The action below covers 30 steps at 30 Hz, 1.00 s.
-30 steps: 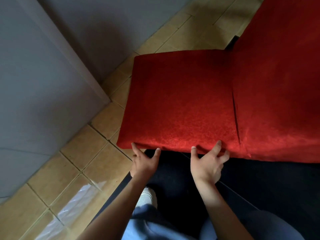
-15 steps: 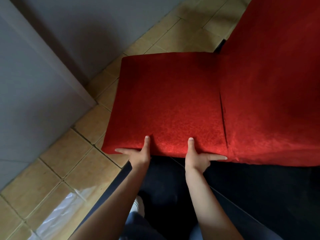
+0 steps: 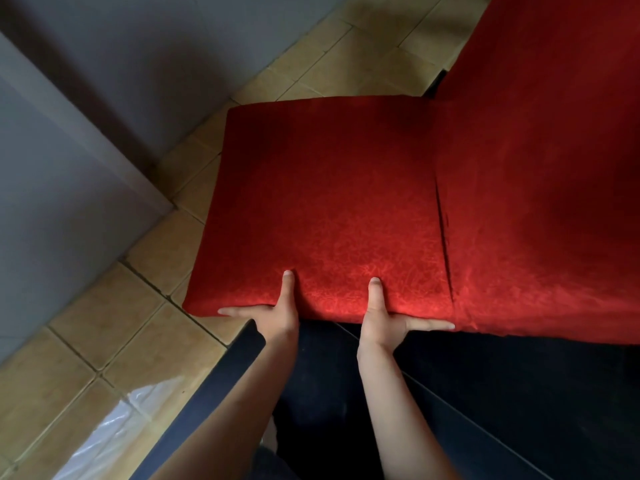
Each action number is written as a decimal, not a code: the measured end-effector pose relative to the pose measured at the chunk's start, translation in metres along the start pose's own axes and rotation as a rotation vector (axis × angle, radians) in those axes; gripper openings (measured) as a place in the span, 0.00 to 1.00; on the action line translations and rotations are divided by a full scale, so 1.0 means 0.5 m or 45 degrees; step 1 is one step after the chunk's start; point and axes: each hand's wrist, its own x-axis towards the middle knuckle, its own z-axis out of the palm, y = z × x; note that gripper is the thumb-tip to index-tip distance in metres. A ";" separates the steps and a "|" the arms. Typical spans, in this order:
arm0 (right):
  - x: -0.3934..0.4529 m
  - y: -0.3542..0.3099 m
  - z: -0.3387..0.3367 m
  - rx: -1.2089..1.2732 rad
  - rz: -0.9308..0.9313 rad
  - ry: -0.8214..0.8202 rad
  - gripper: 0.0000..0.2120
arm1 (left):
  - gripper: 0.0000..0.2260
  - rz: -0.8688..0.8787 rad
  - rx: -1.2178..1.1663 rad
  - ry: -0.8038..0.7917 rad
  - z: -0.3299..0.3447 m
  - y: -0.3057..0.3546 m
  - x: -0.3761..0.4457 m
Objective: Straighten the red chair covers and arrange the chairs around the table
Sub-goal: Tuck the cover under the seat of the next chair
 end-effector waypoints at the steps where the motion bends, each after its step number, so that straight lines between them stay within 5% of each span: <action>1: 0.002 0.002 0.000 0.002 -0.016 -0.003 0.65 | 0.62 -0.004 -0.018 0.000 0.003 -0.001 0.001; 30: 0.023 0.026 0.011 0.141 -0.169 -0.017 0.64 | 0.58 0.014 -0.167 0.123 0.025 -0.005 0.011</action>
